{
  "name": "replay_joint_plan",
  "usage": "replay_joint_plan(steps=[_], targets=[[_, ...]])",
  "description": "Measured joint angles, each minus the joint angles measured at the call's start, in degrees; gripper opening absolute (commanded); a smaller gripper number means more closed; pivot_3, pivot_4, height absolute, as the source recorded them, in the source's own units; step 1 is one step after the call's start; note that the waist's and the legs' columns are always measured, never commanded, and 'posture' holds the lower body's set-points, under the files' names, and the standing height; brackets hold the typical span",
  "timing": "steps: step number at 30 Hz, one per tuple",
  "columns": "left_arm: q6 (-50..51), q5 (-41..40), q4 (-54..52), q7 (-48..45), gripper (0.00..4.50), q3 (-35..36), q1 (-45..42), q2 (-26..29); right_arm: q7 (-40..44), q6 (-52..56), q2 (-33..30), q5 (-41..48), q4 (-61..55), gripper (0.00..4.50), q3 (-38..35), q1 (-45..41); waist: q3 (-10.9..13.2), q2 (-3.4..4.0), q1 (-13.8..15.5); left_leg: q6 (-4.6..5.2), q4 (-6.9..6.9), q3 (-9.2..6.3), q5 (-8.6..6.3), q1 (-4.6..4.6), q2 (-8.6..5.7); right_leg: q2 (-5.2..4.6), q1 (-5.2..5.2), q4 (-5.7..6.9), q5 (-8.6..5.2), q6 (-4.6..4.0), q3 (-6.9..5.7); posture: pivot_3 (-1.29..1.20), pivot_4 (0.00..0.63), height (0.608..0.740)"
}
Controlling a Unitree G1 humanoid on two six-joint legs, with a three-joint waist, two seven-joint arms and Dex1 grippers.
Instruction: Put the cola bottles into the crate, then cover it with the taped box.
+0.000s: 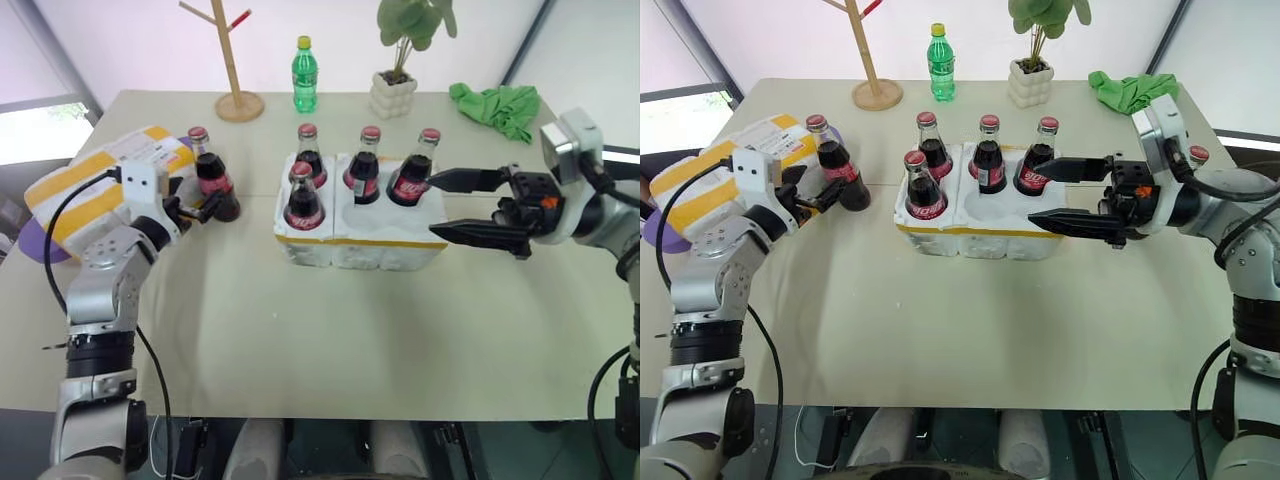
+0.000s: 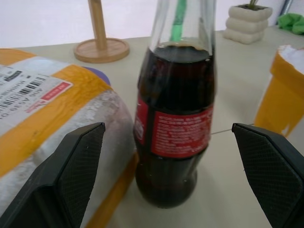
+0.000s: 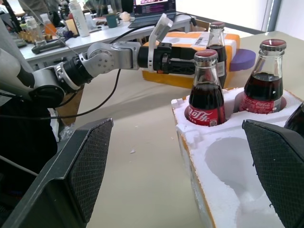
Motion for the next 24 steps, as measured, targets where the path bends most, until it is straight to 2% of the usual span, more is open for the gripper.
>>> replay_joint_plan(steps=[23, 24], targets=[[-10.5, 4.7, 20.6, -5.0, 4.49, -3.8, -10.6, -1.7, 0.0, -0.2, 0.9, 0.0, 0.9, 4.50, 0.0, -0.3, 0.0, 0.00, 0.0, 0.00, 0.04, 0.01, 0.00, -0.09, -0.02, 0.00, -0.01, -0.14, 0.15, 0.12, -0.01, 0.00, 0.150, 0.740], [-11.1, 4.8, 21.7, -5.2, 4.24, -3.8, -10.8, -1.9, 0.0, -0.2, 0.9, 0.0, 0.9, 4.50, 0.0, -0.3, 0.0, 0.00, 0.0, 0.00, 0.04, 0.01, 0.00, -0.09, -0.03, 0.00, 0.00, -0.15, 0.15, 0.13, -0.01, 0.00, 0.150, 0.740]])
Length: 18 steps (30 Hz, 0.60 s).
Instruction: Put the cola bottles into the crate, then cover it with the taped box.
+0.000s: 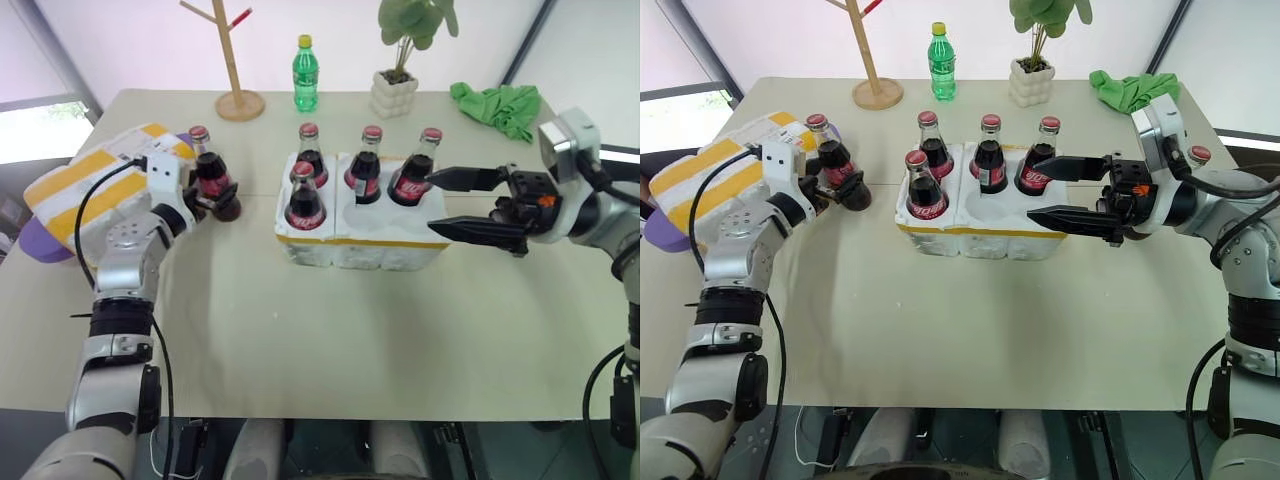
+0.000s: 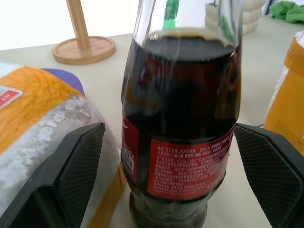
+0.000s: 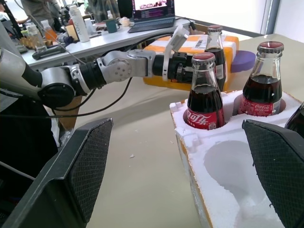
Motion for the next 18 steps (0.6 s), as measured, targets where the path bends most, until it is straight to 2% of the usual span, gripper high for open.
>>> replay_joint_plan(steps=[2, 4, 14, 18], targets=[[-0.3, 0.4, 1.3, -0.3, 3.62, 0.0, -0.2, -0.1, 0.0, 0.0, 0.0, 0.0, 0.0, 4.50, -0.1, 0.1, 0.0, 0.00, 0.0, 0.00, 0.00, 0.00, 0.00, 0.00, 0.00, 0.00, 0.00, 0.00, 0.00, 0.01, 0.00, 0.00, 0.150, 0.740], [-0.7, 0.6, 2.3, -0.7, 2.77, 0.0, -0.6, -0.2, 0.0, 0.0, 0.0, 0.0, 0.0, 4.50, -0.3, 0.2, 0.0, 0.00, 0.0, 0.00, 0.00, 0.00, 0.00, 0.00, 0.00, 0.00, 0.00, 0.00, 0.00, 0.01, 0.00, 0.00, 0.150, 0.740], [-0.7, 0.6, 2.6, -1.1, 2.79, 0.2, -0.9, 0.0, 0.1, 0.0, 0.0, 0.0, 0.0, 4.50, -1.1, 1.2, 0.0, 0.00, 0.0, 0.00, 0.01, 0.00, 0.00, -0.04, 0.00, 0.00, -0.03, 0.00, 0.01, 0.02, 0.00, 0.00, 0.150, 0.740], [3.3, -1.4, -2.8, -2.5, 2.79, 0.8, 1.5, 1.6, 0.1, 0.0, 0.0, 0.0, -0.1, 4.50, -1.2, 1.3, 0.0, -0.01, -0.2, 0.00, 0.01, -0.01, 0.00, -0.26, 0.00, 0.01, -0.25, 0.03, 0.02, 0.02, 0.00, 0.00, 0.150, 0.740]])
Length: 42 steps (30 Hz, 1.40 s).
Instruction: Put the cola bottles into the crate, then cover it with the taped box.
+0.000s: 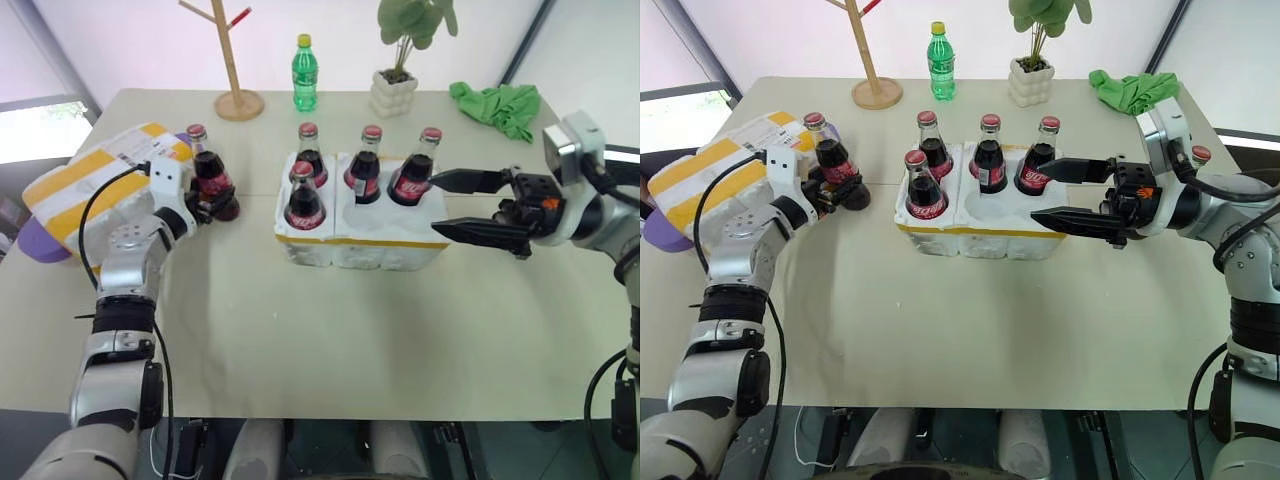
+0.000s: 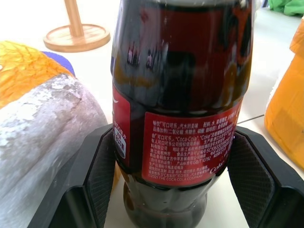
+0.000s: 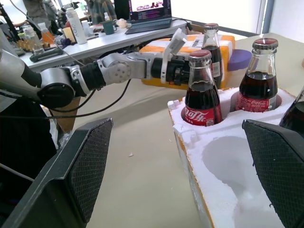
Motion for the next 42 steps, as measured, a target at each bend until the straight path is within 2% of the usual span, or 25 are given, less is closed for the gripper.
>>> replay_joint_plan(steps=[7, 13, 17, 22, 25, 33, 42], targets=[[9.7, -6.9, -16.6, -3.7, 2.79, 3.6, 4.9, 6.4, 0.1, -0.5, 0.2, -0.1, 0.1, 4.50, 0.0, 0.0, 0.0, -0.01, 0.1, 0.00, -0.01, 0.02, 0.00, -0.18, -0.01, -0.02, -0.23, 0.06, 0.02, -0.03, 0.02, 0.00, 0.150, 0.740], [24.5, -20.9, -39.1, -8.0, 2.79, 7.0, 14.0, 12.6, 0.9, -1.3, 0.4, -0.7, 1.4, 4.50, 0.2, -0.1, 0.0, -0.01, 0.1, 0.00, -0.01, 0.01, 0.00, -0.18, 0.02, 0.00, -0.22, 0.07, 0.02, -0.05, 0.02, 0.00, 0.150, 0.740], [32.4, -30.2, -48.3, -9.5, 2.79, 10.6, 18.9, 17.2, 1.4, -1.7, 0.4, -1.5, 2.4, 4.50, 0.4, -0.1, 0.0, 0.00, 0.0, -0.01, 0.03, 0.02, 0.01, -0.15, 0.05, 0.02, -0.21, 0.07, 0.03, -0.08, 0.03, 0.00, 0.150, 0.740], [36.6, -38.1, -54.4, -10.2, 2.79, 11.8, 18.9, 20.3, 2.0, -2.1, 0.4, -1.9, 2.6, 4.50, 0.4, -0.1, 0.0, 0.01, 0.2, -0.02, 0.06, 0.02, 0.02, -0.11, 0.05, 0.03, -0.16, 0.09, 0.04, -0.11, 0.03, 0.00, 0.150, 0.740], [36.9, -39.2, -54.9, -9.2, 2.79, 8.8, 14.8, 19.0, 2.1, -2.1, 0.4, -2.0, 3.0, 4.50, 0.5, -0.2, 0.0, 0.01, 0.4, -0.02, 0.13, 0.01, 0.03, -0.10, 0.02, 0.01, -0.05, 0.05, 0.05, -0.14, 0.03, 0.00, 0.150, 0.740], [35.4, -36.0, -52.5, -7.1, 2.79, -5.8, 3.2, 8.9, 0.8, -1.7, 0.4, -1.8, 1.7, 4.50, 0.2, 0.4, 0.0, 0.00, 0.2, -0.01, 0.12, 0.00, 0.04, -0.09, 0.00, 0.03, -0.01, -0.02, 0.07, -0.12, 0.03, 0.00, 0.150, 0.740], [29.6, -24.9, -43.6, -7.7, 2.79, -15.6, -4.7, 2.0, -1.3, -0.8, 0.3, -0.5, -1.2, 4.50, -1.7, 3.9, 0.0, 0.01, 0.2, 0.00, 0.14, 0.02, 0.04, -0.08, -0.01, 0.01, 0.02, -0.02, 0.07, -0.12, 0.03, 0.00, 0.150, 0.740]])
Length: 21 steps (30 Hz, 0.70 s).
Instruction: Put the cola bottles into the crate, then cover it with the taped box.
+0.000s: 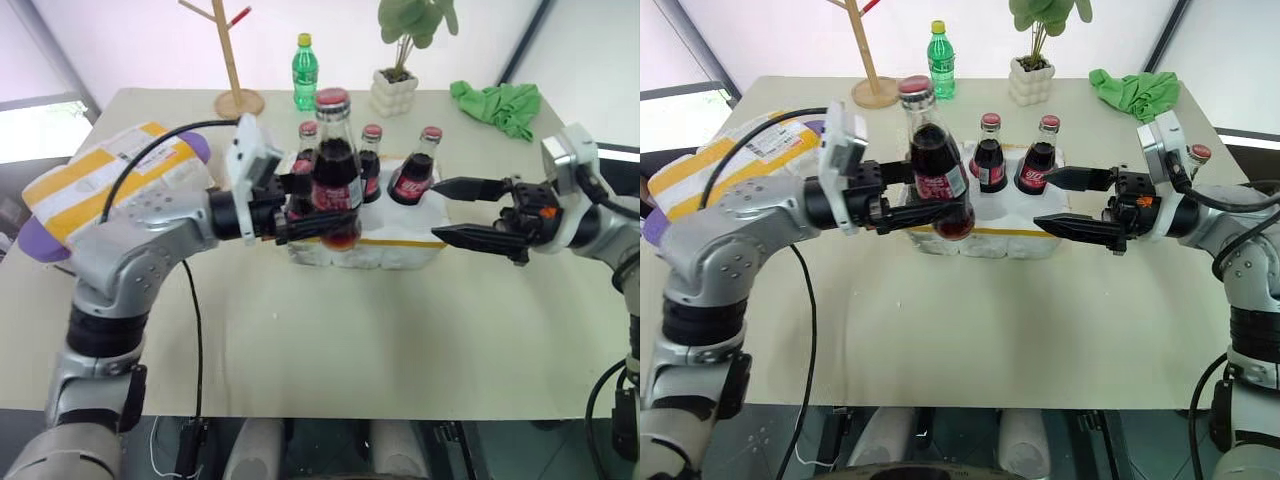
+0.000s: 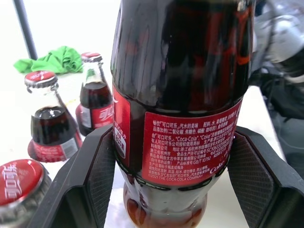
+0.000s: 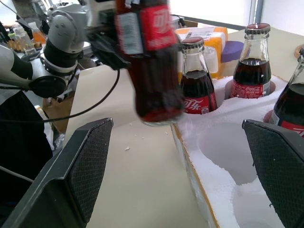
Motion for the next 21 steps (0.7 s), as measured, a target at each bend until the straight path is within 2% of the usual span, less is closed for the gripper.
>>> replay_joint_plan(steps=[4, 9, 21], targets=[[-2.9, 6.0, 5.6, 0.6, 2.79, -3.9, -3.4, -4.6, -1.1, 0.0, 0.1, 0.7, -1.3, 4.50, -0.6, 0.6, 0.0, 0.00, 0.1, 0.00, 0.01, -0.01, 0.00, -0.01, -0.01, 0.00, -0.01, -0.01, 0.00, 0.01, 0.00, 0.00, 0.150, 0.740], [-4.5, 9.4, 10.5, 0.7, 2.79, -5.1, -6.5, -8.6, -1.9, 0.0, 0.1, 1.3, -1.8, 4.50, -1.0, 1.8, 0.0, 0.00, -0.1, 0.01, -0.02, 0.00, 0.00, -0.01, -0.01, 0.00, -0.01, -0.01, 0.00, 0.02, 0.00, 0.00, 0.150, 0.740], [-3.2, 14.3, 12.6, 3.1, 2.79, -6.6, -7.6, -13.8, -2.3, -0.2, 0.1, 1.4, -2.1, 4.50, -1.0, 2.3, 0.0, 0.00, -0.1, 0.01, 0.00, -0.02, 0.00, 0.00, -0.01, 0.00, -0.01, 0.01, 0.03, 0.06, 0.00, 0.00, 0.150, 0.740]])
